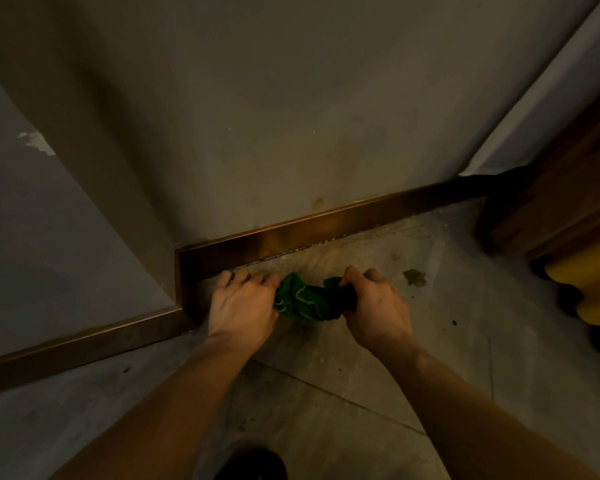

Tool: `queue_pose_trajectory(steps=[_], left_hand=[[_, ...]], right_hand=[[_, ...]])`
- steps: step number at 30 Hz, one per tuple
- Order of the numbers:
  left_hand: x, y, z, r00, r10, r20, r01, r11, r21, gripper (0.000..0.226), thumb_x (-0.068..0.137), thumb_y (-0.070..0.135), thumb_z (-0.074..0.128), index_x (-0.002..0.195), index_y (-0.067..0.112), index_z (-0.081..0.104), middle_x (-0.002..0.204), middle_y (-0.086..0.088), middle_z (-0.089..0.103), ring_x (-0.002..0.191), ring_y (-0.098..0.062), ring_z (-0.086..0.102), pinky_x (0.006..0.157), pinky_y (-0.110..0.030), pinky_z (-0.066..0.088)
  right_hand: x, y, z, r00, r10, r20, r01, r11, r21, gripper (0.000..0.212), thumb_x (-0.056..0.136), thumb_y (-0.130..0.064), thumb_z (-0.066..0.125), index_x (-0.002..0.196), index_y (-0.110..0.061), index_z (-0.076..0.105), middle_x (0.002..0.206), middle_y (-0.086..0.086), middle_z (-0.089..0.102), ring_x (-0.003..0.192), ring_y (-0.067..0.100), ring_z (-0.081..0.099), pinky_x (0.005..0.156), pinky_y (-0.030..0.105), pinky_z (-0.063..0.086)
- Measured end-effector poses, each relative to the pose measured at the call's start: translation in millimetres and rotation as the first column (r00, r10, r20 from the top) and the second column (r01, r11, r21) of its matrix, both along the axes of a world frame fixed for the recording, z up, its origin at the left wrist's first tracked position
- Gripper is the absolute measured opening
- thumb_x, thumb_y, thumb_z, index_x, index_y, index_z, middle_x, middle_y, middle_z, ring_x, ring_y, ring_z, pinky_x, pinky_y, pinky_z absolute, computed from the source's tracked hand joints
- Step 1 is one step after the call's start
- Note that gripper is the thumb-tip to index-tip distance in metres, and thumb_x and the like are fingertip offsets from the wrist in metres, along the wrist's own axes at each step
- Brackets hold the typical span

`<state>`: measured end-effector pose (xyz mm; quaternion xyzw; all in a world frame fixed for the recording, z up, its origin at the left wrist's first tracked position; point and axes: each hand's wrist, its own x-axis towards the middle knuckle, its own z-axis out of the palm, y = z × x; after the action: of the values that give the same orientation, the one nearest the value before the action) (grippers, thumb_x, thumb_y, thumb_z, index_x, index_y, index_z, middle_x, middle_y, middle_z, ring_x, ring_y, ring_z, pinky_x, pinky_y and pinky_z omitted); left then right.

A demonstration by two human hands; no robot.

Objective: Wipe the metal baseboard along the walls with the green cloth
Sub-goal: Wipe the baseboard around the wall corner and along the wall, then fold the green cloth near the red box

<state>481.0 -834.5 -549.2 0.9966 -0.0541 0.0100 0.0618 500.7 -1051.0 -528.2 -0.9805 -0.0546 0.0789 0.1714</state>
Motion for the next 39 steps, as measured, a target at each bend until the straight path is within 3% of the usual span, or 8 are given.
queue_pose_trajectory(steps=[8,14,19,27,33,39], left_hand=[[9,-6,26,0.997,-0.022,-0.076,0.027,0.998,0.06,0.043,0.085,0.039,0.066,0.125,0.029,0.056,0.119,0.0,0.067,0.115,-0.025,0.051,0.093,-0.042,0.034],[4,-18,95,0.976,-0.023,-0.215,0.042,0.995,0.088,0.039,0.088,0.035,0.062,0.125,0.03,0.054,0.122,0.001,0.064,0.116,-0.024,0.05,0.093,-0.04,0.034],[0,-23,193,0.981,-0.045,-0.189,0.062,0.995,0.083,0.033,0.087,0.033,0.062,0.119,0.029,0.057,0.111,0.001,0.067,0.111,-0.025,0.053,0.09,-0.039,0.035],[-6,-39,381,0.961,-0.127,-0.247,0.145,0.988,0.055,0.036,0.09,0.028,0.06,0.125,0.031,0.055,0.119,0.002,0.065,0.116,-0.024,0.052,0.091,-0.036,0.035],[-10,-50,525,0.943,-0.19,-0.274,0.213,0.975,0.059,0.039,0.088,0.026,0.062,0.126,0.03,0.054,0.115,0.001,0.065,0.111,-0.024,0.053,0.089,-0.036,0.035],[3,-76,670,0.935,-0.254,-0.249,0.266,0.964,0.018,0.038,0.088,0.022,0.061,0.124,0.03,0.054,0.112,0.002,0.065,0.109,-0.023,0.055,0.089,-0.036,0.034]], right_hand=[[0,-4,17,0.996,-0.047,-0.072,0.047,0.999,0.009,0.042,0.084,-0.02,0.07,0.114,-0.035,0.045,0.114,0.002,0.051,0.102,0.027,0.054,0.073,0.042,0.053],[-19,-9,77,0.981,-0.1,-0.163,0.106,0.994,0.023,0.04,0.084,-0.021,0.067,0.111,-0.037,0.043,0.113,0.002,0.051,0.103,0.027,0.053,0.07,0.041,0.051],[-35,-13,177,0.978,-0.104,-0.183,0.107,0.994,0.008,0.039,0.085,-0.024,0.068,0.115,-0.035,0.046,0.113,0.001,0.053,0.103,0.026,0.054,0.076,0.042,0.052],[-53,-23,367,0.959,-0.141,-0.246,0.145,0.989,0.001,0.04,0.084,-0.021,0.068,0.114,-0.035,0.047,0.114,0.002,0.053,0.103,0.027,0.054,0.075,0.039,0.048],[-65,-32,512,0.962,-0.166,-0.218,0.17,0.986,-0.004,0.047,0.08,-0.022,0.07,0.118,-0.036,0.048,0.112,0.0,0.053,0.102,0.027,0.055,0.069,0.035,0.043],[-72,-47,649,0.957,-0.23,-0.177,0.23,0.973,-0.018,0.041,0.078,-0.023,0.07,0.111,-0.035,0.049,0.102,-0.003,0.052,0.099,0.025,0.057,0.064,0.032,0.039]])
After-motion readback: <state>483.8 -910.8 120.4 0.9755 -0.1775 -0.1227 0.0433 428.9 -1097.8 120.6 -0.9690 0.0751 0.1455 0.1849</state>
